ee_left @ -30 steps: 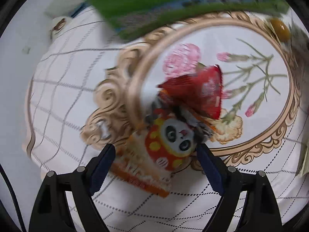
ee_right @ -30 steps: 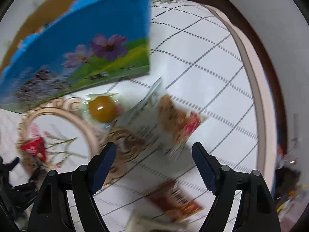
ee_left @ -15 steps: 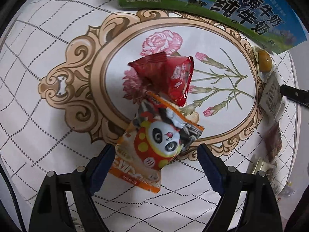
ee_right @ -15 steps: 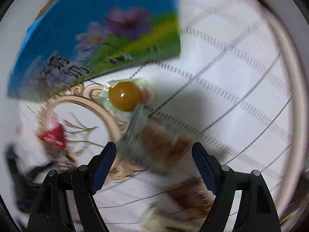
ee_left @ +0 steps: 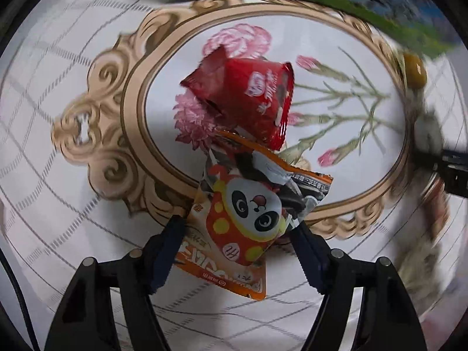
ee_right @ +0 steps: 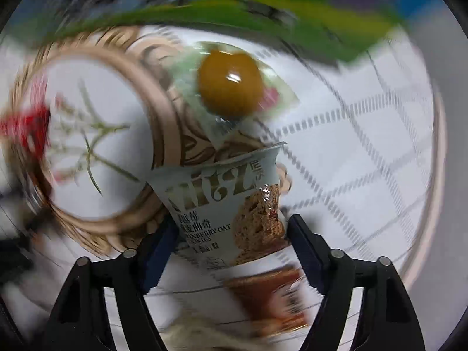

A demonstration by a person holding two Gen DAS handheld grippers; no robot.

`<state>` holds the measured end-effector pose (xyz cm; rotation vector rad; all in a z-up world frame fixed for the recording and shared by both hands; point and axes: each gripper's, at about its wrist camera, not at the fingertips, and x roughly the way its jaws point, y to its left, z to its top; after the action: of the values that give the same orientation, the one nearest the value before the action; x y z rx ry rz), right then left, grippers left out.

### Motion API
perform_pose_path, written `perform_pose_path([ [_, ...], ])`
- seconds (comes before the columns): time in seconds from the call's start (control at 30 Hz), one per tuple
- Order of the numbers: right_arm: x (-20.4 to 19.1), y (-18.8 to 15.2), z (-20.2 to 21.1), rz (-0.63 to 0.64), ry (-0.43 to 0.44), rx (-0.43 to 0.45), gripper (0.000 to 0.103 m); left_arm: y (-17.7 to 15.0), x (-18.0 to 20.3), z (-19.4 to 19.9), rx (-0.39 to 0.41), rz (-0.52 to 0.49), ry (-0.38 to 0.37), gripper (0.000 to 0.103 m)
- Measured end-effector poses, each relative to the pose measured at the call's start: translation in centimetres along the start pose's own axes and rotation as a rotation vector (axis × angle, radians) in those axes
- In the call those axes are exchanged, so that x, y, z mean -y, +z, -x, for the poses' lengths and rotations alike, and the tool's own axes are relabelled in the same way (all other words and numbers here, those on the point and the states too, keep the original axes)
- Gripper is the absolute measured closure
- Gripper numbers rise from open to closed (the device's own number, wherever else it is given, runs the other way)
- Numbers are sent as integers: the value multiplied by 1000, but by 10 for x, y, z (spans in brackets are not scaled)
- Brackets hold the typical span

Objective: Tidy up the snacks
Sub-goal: 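Grasp the orange panda bag with left tool while right tool grasps the Nitz cookie packet, then carry both packets into the cardboard box and open both tools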

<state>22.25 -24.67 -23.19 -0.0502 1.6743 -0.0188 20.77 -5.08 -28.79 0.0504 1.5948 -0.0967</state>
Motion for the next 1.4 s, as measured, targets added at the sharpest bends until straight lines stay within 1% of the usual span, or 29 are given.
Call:
perform_pose_path([
  [0.03,10,0,0,-97,100,-19,25,-1,-2,1,-3,16,-20,31],
  [0.07,17,1,-1,-152,165,-34,25,-4,-2,3,-8,36,-50,31],
  [0.1,27,0,-2,-218,261,-54,25,-6,-1,3,-12,40,-64,31],
  [0.13,31,0,-1,-247,338,-70,25,-9,1,1,-17,40,-74,31],
  [0.17,32,0,2,-244,346,-67,24,-10,3,-1,-20,35,-78,31],
  [0.23,28,3,15,-186,285,-16,16,-10,5,-4,-14,25,-70,31],
  [0.33,14,11,25,-63,167,40,15,5,11,-15,-3,2,-43,31],
  [0.37,9,14,24,-21,141,51,15,6,13,-18,8,-6,-26,31],
  [0.43,-6,16,19,31,103,54,15,11,17,-20,29,-16,-12,31],
  [0.5,-14,18,14,36,83,45,17,14,23,-18,40,-5,-20,32],
  [0.53,-14,17,10,19,88,37,27,14,26,-17,44,12,-42,34],
  [0.6,-19,15,7,-39,120,29,43,13,32,-12,41,45,-63,42],
  [0.67,-21,5,8,-61,121,32,44,11,31,-13,33,79,-89,44],
  [0.7,-23,-6,7,-68,139,30,44,10,32,-15,26,88,-95,44],
  [0.77,-28,-14,7,-71,164,2,44,7,35,-19,17,84,-92,44],
  [0.87,-36,-17,6,-71,163,-6,43,2,40,-26,10,72,-78,44],
  [0.9,-48,-27,3,-69,154,-7,42,3,41,-28,4,71,-78,44],
  [0.97,-48,-30,0,-77,155,-10,39,10,43,-30,-5,78,-83,44],
  [1.0,-65,-30,-6,-82,159,-10,37,12,44,-30,-5,83,-85,44],
  [1.07,-67,-33,-9,-90,157,-8,37,15,41,-31,-3,89,-88,44],
  [1.1,-61,-37,-15,-93,156,-6,37,23,28,-34,2,93,-90,48],
  [1.17,-74,-51,-24,-103,155,0,38,21,20,-13,18,88,-80,49],
  [1.23,-74,-52,-25,-110,145,16,46,19,13,-4,28,76,-71,51],
  [1.27,-64,-45,-34,-111,146,23,47,17,14,2,34,66,-66,52],
  [1.4,-54,-51,-22,-122,170,54,48,10,20,31,75,43,-68,53],
])
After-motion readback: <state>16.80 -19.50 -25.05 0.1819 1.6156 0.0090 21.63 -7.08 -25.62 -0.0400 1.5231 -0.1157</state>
